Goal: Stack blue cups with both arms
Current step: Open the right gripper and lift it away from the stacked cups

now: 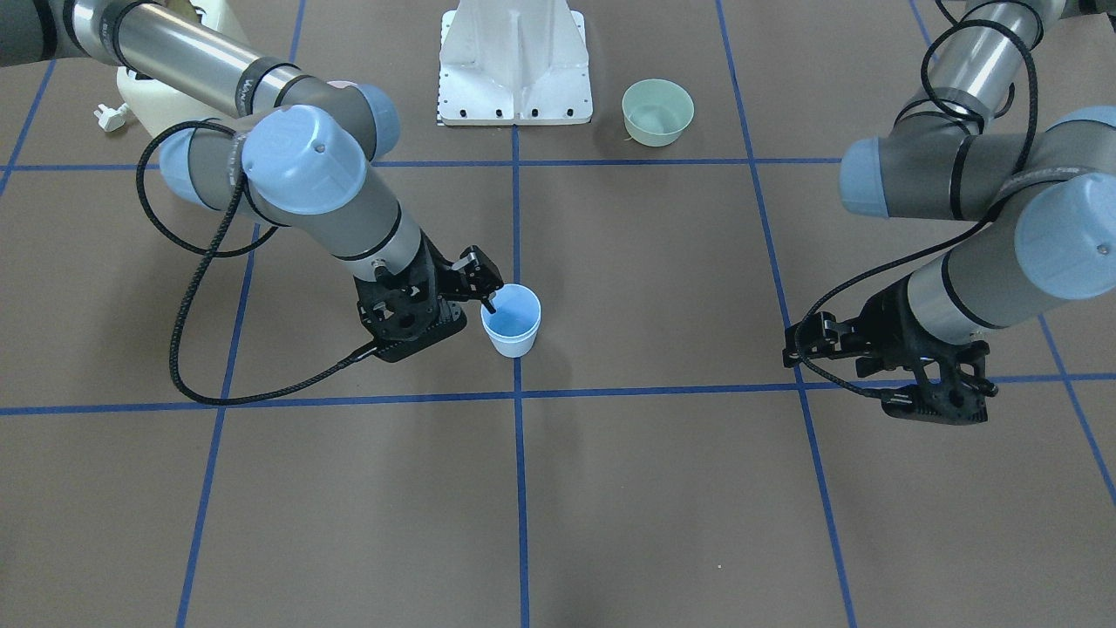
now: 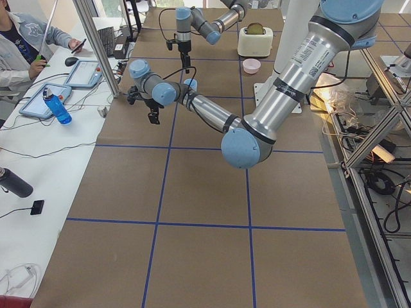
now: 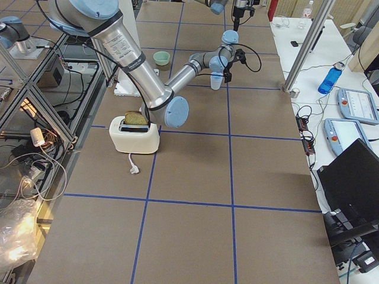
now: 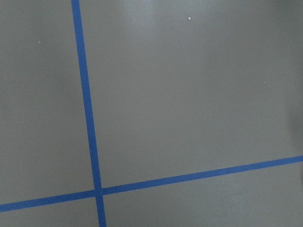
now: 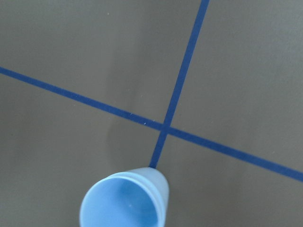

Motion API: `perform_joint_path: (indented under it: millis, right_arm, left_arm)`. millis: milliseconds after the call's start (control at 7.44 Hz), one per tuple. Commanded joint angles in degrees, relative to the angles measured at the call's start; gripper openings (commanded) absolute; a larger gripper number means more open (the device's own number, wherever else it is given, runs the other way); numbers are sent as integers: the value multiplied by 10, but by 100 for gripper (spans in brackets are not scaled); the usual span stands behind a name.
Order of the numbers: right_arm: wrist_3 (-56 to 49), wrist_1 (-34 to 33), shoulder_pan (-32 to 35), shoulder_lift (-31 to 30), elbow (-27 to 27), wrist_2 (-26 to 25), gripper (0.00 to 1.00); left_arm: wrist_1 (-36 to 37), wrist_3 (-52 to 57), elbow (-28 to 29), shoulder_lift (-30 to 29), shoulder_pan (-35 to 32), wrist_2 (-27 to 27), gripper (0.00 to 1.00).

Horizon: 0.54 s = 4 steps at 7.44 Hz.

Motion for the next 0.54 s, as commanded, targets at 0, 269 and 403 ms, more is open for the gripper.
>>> perform_joint_path:
  millis: [0,269,403]
  right_arm:
    - [-59,39,50,-74,30,-27,100]
    - [-78,11,168,-197,102,20,100]
    - [-94,6,231,-242,102,58,100]
  left_arm:
    - [-2,40,-5,15,-19,3,98]
    - [2,125,-3,50,-65,5,98]
    - [4,171,-1,60,-87,5,98]
